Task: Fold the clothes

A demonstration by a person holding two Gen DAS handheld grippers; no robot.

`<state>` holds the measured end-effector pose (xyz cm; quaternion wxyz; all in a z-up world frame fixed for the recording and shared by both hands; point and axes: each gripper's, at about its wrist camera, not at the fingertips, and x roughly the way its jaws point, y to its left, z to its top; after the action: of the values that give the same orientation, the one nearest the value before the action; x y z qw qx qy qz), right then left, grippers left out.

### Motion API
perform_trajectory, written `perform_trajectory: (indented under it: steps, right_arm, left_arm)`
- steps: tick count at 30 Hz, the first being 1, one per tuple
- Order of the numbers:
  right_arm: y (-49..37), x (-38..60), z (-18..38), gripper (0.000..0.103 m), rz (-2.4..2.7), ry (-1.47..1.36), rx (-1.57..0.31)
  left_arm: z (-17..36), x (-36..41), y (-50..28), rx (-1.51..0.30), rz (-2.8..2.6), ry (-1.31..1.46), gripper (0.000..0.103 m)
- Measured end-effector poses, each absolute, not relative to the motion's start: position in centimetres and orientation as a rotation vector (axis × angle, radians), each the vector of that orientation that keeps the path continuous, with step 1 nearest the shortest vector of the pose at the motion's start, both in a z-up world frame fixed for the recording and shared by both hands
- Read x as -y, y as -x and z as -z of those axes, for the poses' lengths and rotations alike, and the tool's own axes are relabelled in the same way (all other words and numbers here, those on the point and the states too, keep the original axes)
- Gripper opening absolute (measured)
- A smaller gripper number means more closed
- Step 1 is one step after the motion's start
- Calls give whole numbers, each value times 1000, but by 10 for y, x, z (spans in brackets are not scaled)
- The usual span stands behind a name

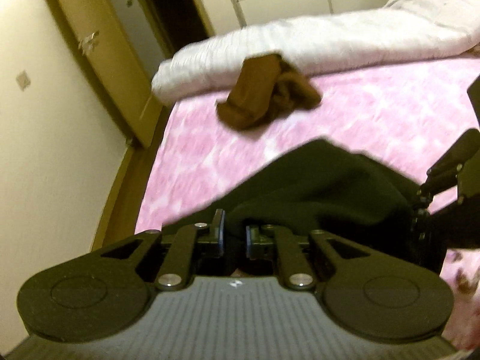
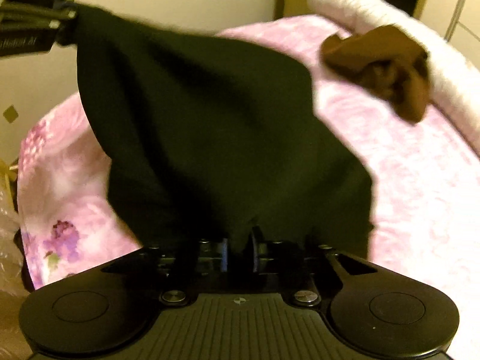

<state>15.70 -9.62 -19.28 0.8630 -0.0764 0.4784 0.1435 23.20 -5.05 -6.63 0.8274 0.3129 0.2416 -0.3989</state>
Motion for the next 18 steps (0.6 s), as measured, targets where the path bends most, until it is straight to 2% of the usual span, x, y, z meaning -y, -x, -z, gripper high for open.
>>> perform_trajectory:
  steps: [8, 14, 18]
  right_arm:
    - [-100, 204, 102, 8, -174, -34, -871]
    - [6, 296, 55, 7, -105, -198, -824]
    - [93, 374, 37, 8, 29, -319, -824]
  left_arm:
    - [-27, 147, -146, -322, 996, -610, 9]
    - [-70, 266, -11, -220, 1192, -598, 9]
    - [-61, 364, 107, -181, 1413, -599, 9]
